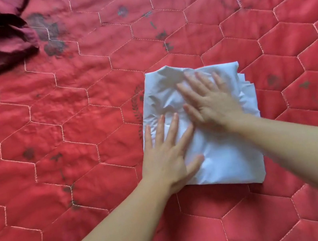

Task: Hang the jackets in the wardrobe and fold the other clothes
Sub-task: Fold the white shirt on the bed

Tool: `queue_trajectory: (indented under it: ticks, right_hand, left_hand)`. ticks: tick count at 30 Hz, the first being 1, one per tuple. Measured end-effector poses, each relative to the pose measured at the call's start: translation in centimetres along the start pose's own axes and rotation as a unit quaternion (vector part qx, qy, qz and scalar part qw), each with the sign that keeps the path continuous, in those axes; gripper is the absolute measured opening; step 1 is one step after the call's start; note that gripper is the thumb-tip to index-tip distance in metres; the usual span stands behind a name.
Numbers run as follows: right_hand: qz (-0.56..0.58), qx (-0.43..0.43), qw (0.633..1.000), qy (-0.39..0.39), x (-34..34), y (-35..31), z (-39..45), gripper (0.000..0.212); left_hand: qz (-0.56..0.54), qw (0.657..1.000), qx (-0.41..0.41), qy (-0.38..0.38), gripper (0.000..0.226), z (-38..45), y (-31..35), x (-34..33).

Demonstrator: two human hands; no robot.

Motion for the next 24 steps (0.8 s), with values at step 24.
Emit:
queue_trajectory:
  ticks: [24]
  right_hand:
    - [0.177, -0.288, 0.941, 0.034, -3.5, 1.2, -14.1, 0.068]
  left_hand:
    - [-0.465, 0.836, 0.29, 0.028, 0.067, -2.8, -3.3, 1.6]
Point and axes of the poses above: each hand's wrist, its own z-axis towards the middle knuckle, its own x-axis out of the back of the hand, y = z × x, the point moved 4 cm from there along z, towards the middle knuckle, and after that the axes turned 6 degrees about -y, right-handed, at the moved point
